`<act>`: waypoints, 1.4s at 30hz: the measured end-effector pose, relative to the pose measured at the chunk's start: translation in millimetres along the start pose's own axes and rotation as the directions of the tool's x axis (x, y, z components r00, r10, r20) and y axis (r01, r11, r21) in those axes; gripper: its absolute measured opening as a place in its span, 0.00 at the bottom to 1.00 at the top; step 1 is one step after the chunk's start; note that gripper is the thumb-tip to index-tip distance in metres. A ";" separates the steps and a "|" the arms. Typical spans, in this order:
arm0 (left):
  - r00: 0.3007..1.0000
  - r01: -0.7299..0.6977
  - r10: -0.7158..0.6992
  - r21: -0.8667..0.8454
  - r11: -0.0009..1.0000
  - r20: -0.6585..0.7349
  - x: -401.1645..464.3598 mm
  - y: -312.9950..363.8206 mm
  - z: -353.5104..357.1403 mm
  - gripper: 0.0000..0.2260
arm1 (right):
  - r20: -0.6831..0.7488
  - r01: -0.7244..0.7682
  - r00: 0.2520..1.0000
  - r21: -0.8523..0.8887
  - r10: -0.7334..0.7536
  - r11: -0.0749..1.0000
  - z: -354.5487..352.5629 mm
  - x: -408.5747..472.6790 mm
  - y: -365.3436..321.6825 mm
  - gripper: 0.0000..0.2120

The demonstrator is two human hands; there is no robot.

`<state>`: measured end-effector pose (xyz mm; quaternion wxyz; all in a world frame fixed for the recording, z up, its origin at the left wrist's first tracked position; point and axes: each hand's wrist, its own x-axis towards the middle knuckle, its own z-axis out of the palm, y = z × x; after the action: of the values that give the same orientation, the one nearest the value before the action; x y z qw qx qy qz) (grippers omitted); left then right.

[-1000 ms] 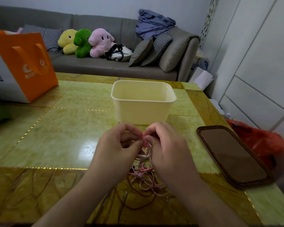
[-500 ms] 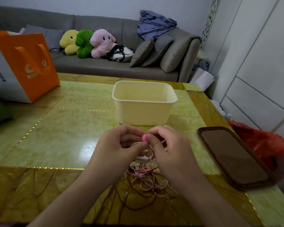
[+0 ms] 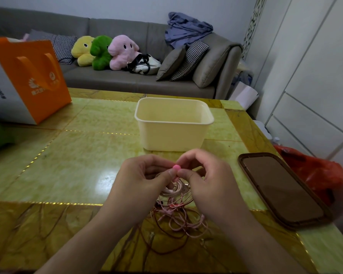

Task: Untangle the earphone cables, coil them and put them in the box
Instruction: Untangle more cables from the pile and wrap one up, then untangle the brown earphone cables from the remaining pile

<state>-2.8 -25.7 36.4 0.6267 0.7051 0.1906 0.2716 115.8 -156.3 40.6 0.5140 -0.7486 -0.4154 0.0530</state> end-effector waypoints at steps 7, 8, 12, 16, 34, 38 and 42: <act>0.996 -0.051 0.050 0.017 0.999 0.076 5.8 0.6 6.1 0.09 | 0.024 -0.147 0.989 0.170 0.145 0.974 -4.9 3.5 -4.7 0.05; 0.995 -0.047 0.045 0.019 0.999 0.092 8.4 2.5 6.5 0.10 | 0.001 -0.161 0.986 0.206 0.164 0.965 -6.8 4.2 -5.8 0.05; 0.999 -0.025 0.022 0.163 0.986 0.024 31.7 7.7 -0.7 0.17 | 0.029 -0.368 0.897 0.602 0.441 0.708 -11.3 9.3 -12.4 0.07; 0.999 0.013 0.012 0.510 0.860 -0.046 74.4 11.1 -8.7 0.32 | 0.144 -0.460 0.834 0.715 0.533 0.526 -17.5 14.0 -6.8 0.09; 0.978 0.123 -0.003 0.558 0.821 -0.211 44.5 -16.1 -9.7 0.01 | 0.292 -0.424 0.852 0.872 0.434 0.246 -44.0 28.0 -17.1 0.15; 0.976 0.095 0.030 0.546 0.832 -0.216 36.9 -14.1 -11.8 0.01 | 0.230 -0.392 0.872 0.857 0.432 0.335 -42.2 47.8 -24.9 0.14; 0.976 0.088 0.032 0.524 0.847 -0.215 38.3 -15.3 -12.8 0.01 | 0.214 -0.451 0.857 0.753 0.470 0.480 -22.6 77.9 -26.5 0.15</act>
<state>20.2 9.8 27.7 0.3870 0.8141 0.3352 0.2742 162.7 -116.7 99.8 0.7574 -0.5325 -0.1285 0.3553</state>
